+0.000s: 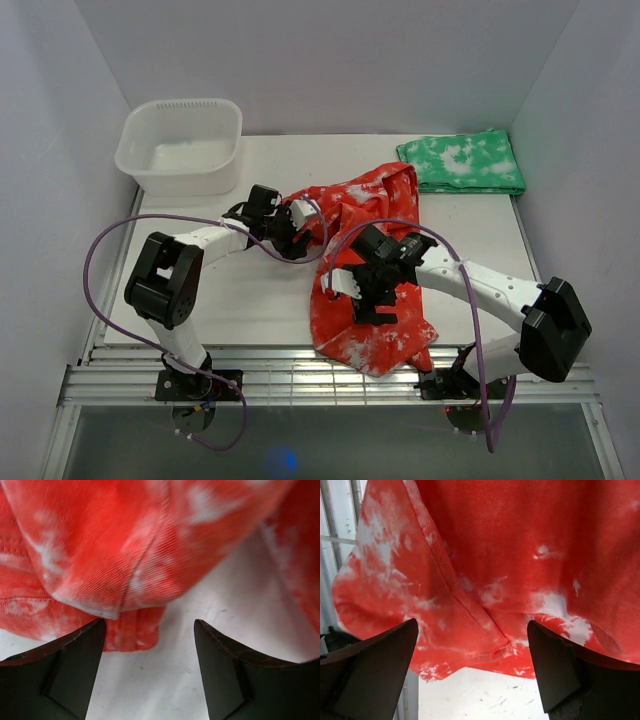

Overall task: Fold and stack the trousers
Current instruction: Flatten the trousers out

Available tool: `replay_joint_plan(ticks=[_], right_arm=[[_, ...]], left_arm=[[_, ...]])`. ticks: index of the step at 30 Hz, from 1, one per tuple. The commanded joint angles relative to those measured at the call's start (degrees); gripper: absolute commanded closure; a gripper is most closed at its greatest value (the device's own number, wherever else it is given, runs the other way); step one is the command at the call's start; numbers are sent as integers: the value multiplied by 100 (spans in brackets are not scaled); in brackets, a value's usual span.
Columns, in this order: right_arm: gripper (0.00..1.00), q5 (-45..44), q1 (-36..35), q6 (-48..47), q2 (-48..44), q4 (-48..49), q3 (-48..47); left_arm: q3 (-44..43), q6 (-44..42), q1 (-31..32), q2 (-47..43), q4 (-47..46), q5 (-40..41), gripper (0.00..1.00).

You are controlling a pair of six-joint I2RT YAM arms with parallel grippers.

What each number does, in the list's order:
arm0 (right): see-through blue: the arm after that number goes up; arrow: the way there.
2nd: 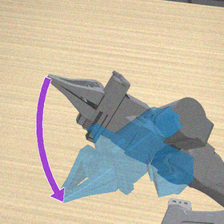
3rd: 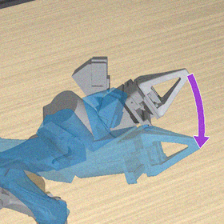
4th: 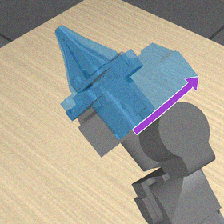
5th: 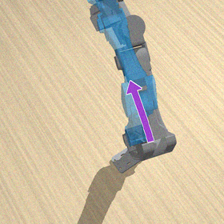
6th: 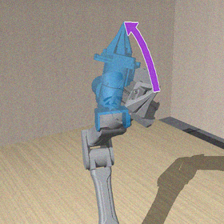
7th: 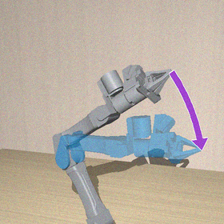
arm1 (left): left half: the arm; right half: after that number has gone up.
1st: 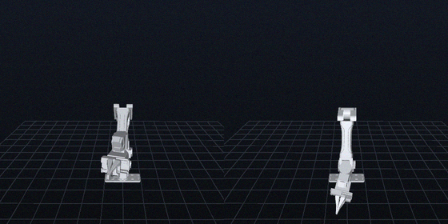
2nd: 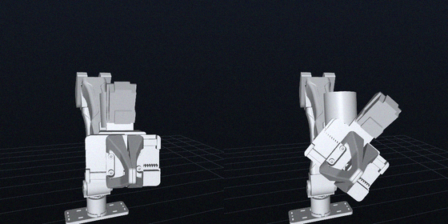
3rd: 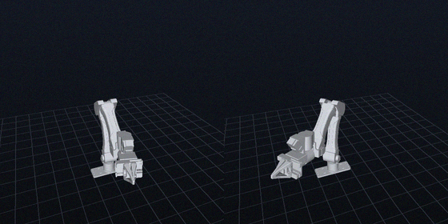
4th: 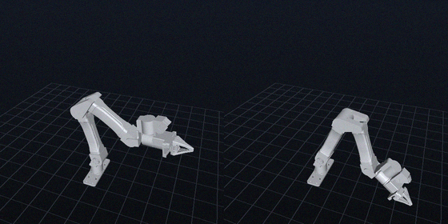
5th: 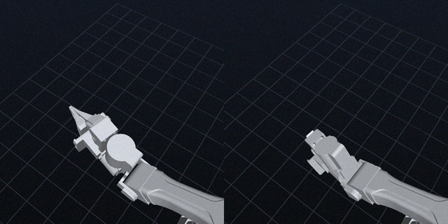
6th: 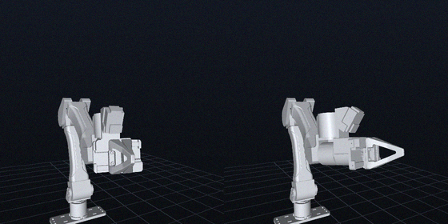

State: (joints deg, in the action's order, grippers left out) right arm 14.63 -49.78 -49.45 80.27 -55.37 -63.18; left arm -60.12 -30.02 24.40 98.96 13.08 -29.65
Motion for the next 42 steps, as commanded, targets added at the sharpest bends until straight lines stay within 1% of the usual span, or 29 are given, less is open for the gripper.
replay_joint_plan(ticks=[1, 3, 6, 7, 8, 9, 11, 12, 14, 16, 17, 19, 22, 23, 24, 25, 26, 27, 28, 31, 32, 34, 35, 36, 38, 39, 41, 42], right_arm=[[5, -311, -330, 234, -301, 1378, 656], [6, -356, -383, 243, -232, 1538, 763], [7, -409, -427, 59, -371, 1888, 1017], [7, -426, -471, -55, -415, 2003, 1157], [7, -539, -506, -82, -442, 2135, 1219], [8, -619, -628, -126, -364, 2362, 1203], [8, -576, -647, -170, -380, 2443, 1176], [8, -523, -691, -214, -398, 2496, 1176], [8, -305, -770, -345, -381, 2444, 1141], [11, -111, -928, -591, -232, 2120, 1054], [14, 21, -989, -670, -135, 1779, 1036], [17, 171, -1060, -890, -117, 1557, 1097], [25, 251, -1113, -1040, -47, 1284, 1203], [36, 224, -1122, -1040, 41, 1170, 1203], [44, 189, -1122, -1049, 94, 1126, 1185], [54, 102, -1122, -1049, 138, 1091, 1168], [74, -142, -1122, -1040, 190, 1047, 1150], [84, -302, -1096, -1014, 165, 968, 1150], [92, -442, -1043, -988, 95, 941, 1167], [92, -830, -692, -979, -528, 818, 1264], [92, -1013, -578, -1005, -930, 792, 1281], [92, -1076, -69, -1075, -1328, 660, 1247], [92, -1198, 159, -1180, -1686, 642, 1194], [92, -1278, 623, -1259, -1847, 651, 1168], [92, -1392, 1143, -1461, -2276, 659, 1115], [92, -1402, 1685, -1680, -2392, 660, 1089], [92, -1410, 2207, -1883, -2690, 677, 1036], [92, -1384, 2731, -2075, -2744, 677, 940]], left_arm=[[211, -127, -58, 185, -798, 715, 19], [159, -109, -59, 387, -798, 750, 21], [79, -57, -67, 589, -719, 829, 35], [36, -48, -67, 624, -711, 873, 48], [0, -30, -67, 660, -589, 908, 54], [-157, 57, -189, 538, -196, 795, 79], [-176, 75, -243, 449, 0, 645, 90], [-158, 93, -321, 231, 80, 584, 94], [-114, 137, -410, 28, 360, 469, 99], [-132, 250, -594, -217, 563, 355, 100], [-167, 295, -664, -289, 729, 250, 100], [-211, 330, -823, -403, 906, 144, 100], [-255, 374, -893, -614, 1170, 56, 100], [-281, 383, -902, -701, 1292, 21, 100], [-299, 409, -920, -737, 1337, 12, 100], [-316, 427, -920, -790, 1390, 20, 100], [-360, 427, -946, -886, 1573, 21, 100], [-473, 418, -998, -957, 1688, 81, 100], [-527, 392, -1042, -1027, 1959, 117, 100], [-676, 102, -1341, -1457, 2504, 213, 100], [-677, 15, -1429, -1597, 2628, 275, 100], [-694, -337, -1727, -1967, 3031, 354, 100], [-703, -451, -1850, -2090, 3173, 372, 100], [-703, -583, -2034, -2213, 3287, 390, 100], [-668, -952, -2176, -2582, 3613, 451, 100], [-642, -1049, -2281, -2705, 3675, 469, 100], [-572, -1304, -2326, -3074, 3868, 556, 100], [-554, -1365, -2343, -3180, 3886, 618, 100]])
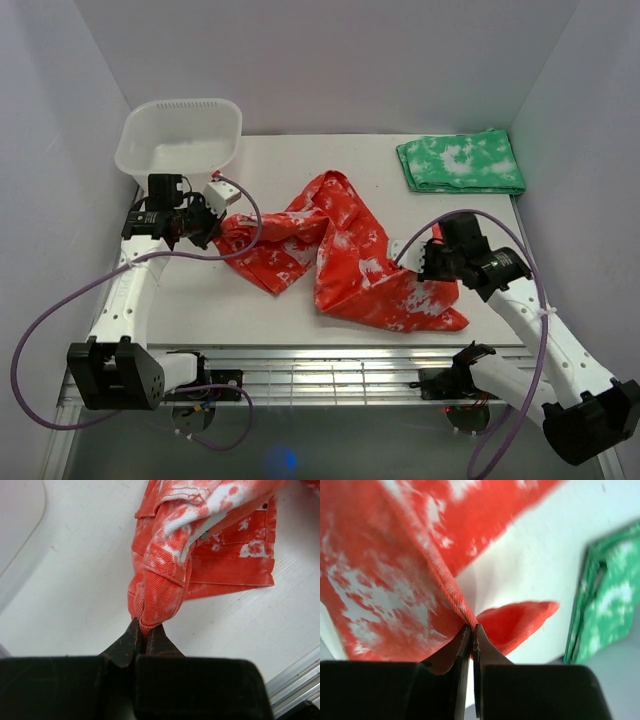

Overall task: Fold and stack the trousers
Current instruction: Flatten the trousers out

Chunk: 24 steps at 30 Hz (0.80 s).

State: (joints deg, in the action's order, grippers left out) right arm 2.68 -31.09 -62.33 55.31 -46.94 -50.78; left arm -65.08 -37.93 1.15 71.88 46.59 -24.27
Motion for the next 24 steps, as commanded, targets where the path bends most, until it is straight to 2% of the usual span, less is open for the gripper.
replay_joint_plan(ticks=[1, 2, 3, 5, 6, 9, 11, 13, 14, 20, 24], right_arm=[[92, -145, 1138, -868, -301, -149, -379], [92, 29, 1454, -939, -345, -123, -467], [92, 127, 2075, -992, -337, -79, -668], [92, 433, 2719, -1053, -206, 70, -888], [92, 548, 3401, -1062, -126, 262, -1142], [92, 1006, 4406, -809, 330, 588, -1617], [92, 1207, 4760, -406, 768, 659, -2214], [92, 1471, 5444, -45, 1068, 712, -2775], [92, 1568, 5447, -43, 1139, 712, -2918], [92, 2288, 6711, 256, 1193, 941, -3271], [92, 2991, 7860, 195, 1026, 923, -3272]], left_arm=[[-40, -610, -35, -577, 527, 141, 100], [-40, -627, -53, -735, 492, 255, 100], [-49, -593, -97, -815, 422, 326, 100], [-75, -418, -106, -920, 133, 475, 100], [-110, -330, -367, -930, 9, 641, 100], [-250, -13, -667, -843, -465, 836, 100], [-400, 154, -817, -755, -624, 828, 100], [-627, 356, -1098, -701, -607, 697, 100], [-664, 383, -1099, -727, -598, 617, 100], [-690, 418, -1362, -1377, -563, 275, 100], [-734, 339, -1442, -1957, -274, 46, 100]])
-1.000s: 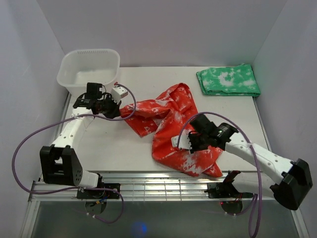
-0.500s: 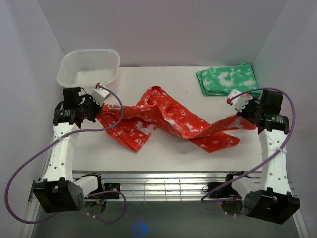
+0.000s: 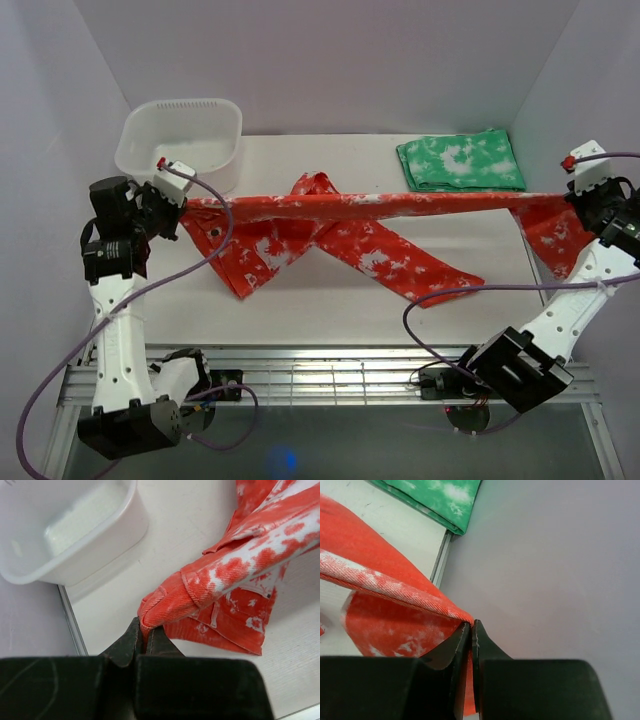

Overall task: Fold and stack the trousers
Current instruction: Flatten the trousers out

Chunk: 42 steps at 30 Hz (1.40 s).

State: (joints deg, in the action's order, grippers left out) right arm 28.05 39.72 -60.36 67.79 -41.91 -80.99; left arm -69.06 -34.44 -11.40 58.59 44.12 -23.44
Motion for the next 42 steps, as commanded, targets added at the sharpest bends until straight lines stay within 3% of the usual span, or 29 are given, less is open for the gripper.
replay_joint_plan(ticks=[1, 6, 11, 15, 19, 20, 23, 28, 31, 32, 34, 35, 36, 37, 38, 39, 42], right_arm=[[92, 629, 965, -133, -283, 421, -207], [92, 1501, 1906, -590, -661, 377, 92], [92, 1985, 1759, -925, -750, 140, 444], [92, 756, -117, -338, -530, 473, 715], [92, -386, -1588, 182, -118, 1061, 1243], [92, -780, -2052, 295, 249, 1140, 1296], [92, -1362, -2626, 507, 1231, 1185, 1148], [92, -1847, -2882, 1235, 2999, 957, -412], [89, -2049, -2979, 1395, 3538, 423, -1424], [76, -2128, -3014, 1456, 3774, 168, -1672], [63, -2111, -3014, 1483, 3803, -350, -2033], [35, -2172, -2997, 1466, 3699, -457, -2009], [13, -2173, -2980, 1283, 3550, -537, -1913], [9, -2155, -2953, 1116, 3165, -694, -1790], [10, -2172, -2892, 957, 2927, -730, -1449], [10, -2146, -2848, 555, 2698, -792, -1254], [9, -1682, -2760, -506, 1749, -1572, -542]], left_arm=[[-354, -19, -179, -777, 70, -64, 100], [-617, -72, -187, -1638, 518, -213, 100], [-706, -63, -179, -1834, 1002, -398, 100], [-478, 59, -179, -1351, 941, -310, 100], [-459, 270, -187, -324, 862, -495, 100], [-590, 506, -179, 305, 792, -399, 100], [-958, 682, -179, 1501, 687, -83, 100], [-1284, 1026, -187, 2682, -350, 480, 100], [-1908, 1237, -179, 3526, -413, 832, 100], [-2066, 1281, -187, 3667, -413, 902, 91], [-2357, 1317, -187, 3800, -395, 982, 72], [-2401, 1291, -205, 3766, -343, 982, 56], [-2393, 1273, -214, 3696, -308, 973, 48], [-2315, 1099, -231, 3469, -90, 825, 36], [-2262, 984, -249, 3353, 95, 754, 11], [-2174, 870, -266, 3204, 271, 684, 2], [-1656, 264, -494, 2493, 1009, 201, 2]])
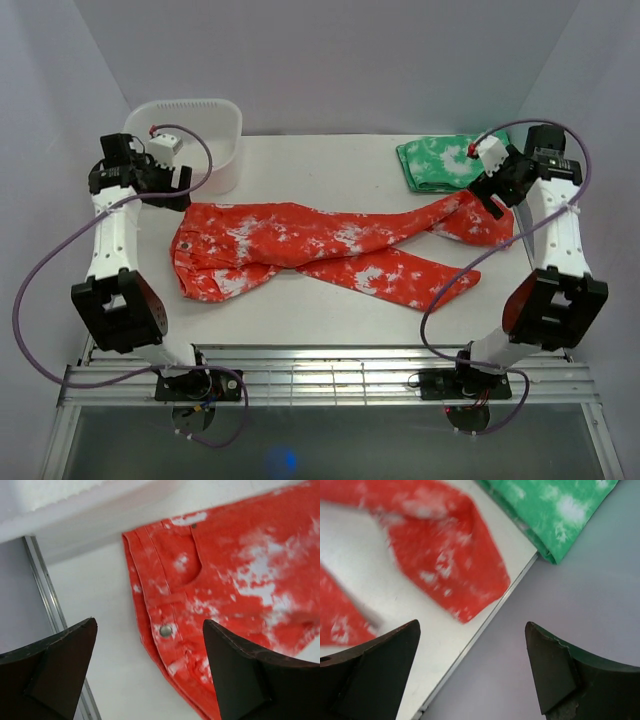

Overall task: Fold and stack the trousers
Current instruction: Flatten the trousers out

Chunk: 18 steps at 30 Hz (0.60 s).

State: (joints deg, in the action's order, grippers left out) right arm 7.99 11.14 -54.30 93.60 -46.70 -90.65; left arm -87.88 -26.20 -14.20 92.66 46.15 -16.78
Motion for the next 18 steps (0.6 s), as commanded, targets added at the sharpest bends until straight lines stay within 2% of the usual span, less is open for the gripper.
replay_joint_plan(ticks=[1, 2, 3, 4, 5, 7, 8, 11, 13, 18], right_arm=[[8, 474, 91, -1422, -1279, -1418, 608], [5, 710, -5, -1651, -1492, -1908, 819], [4, 748, -111, -1949, -1668, -2096, 1300], [2, 748, -216, -1979, -1983, -2202, 1583], [1, 696, -530, -1961, -2125, -2221, 1881], [0, 538, -901, -1613, -2398, -1994, 2743], [0, 476, -1364, -1462, -2443, -1871, 2989], [0, 309, -2138, -882, -2478, -1413, 3650], [0, 143, -2439, -635, -2409, -1106, 3923], [1, -139, -3196, -142, -2241, -526, 4336]], left_arm=[[479, -1049, -302, -1256, 1295, -1033, 2], [604, -1428, -399, -1390, 1691, -1308, 2], [744, -1832, -391, -1513, 2435, -1511, 3], [893, -2228, -391, -1619, 2747, -1670, 4], [1269, -2876, -400, -1794, 3011, -1810, 5], [1701, -3399, -391, -1909, 3407, -1768, 9], [2121, -3714, -391, -2006, 3418, -1629, 9], [2634, -4243, -382, -2155, 3418, -1391, 10], [3021, -4770, -365, -2322, 3392, -1171, 9], [3504, -5027, -268, -2498, 2569, -749, 7]])
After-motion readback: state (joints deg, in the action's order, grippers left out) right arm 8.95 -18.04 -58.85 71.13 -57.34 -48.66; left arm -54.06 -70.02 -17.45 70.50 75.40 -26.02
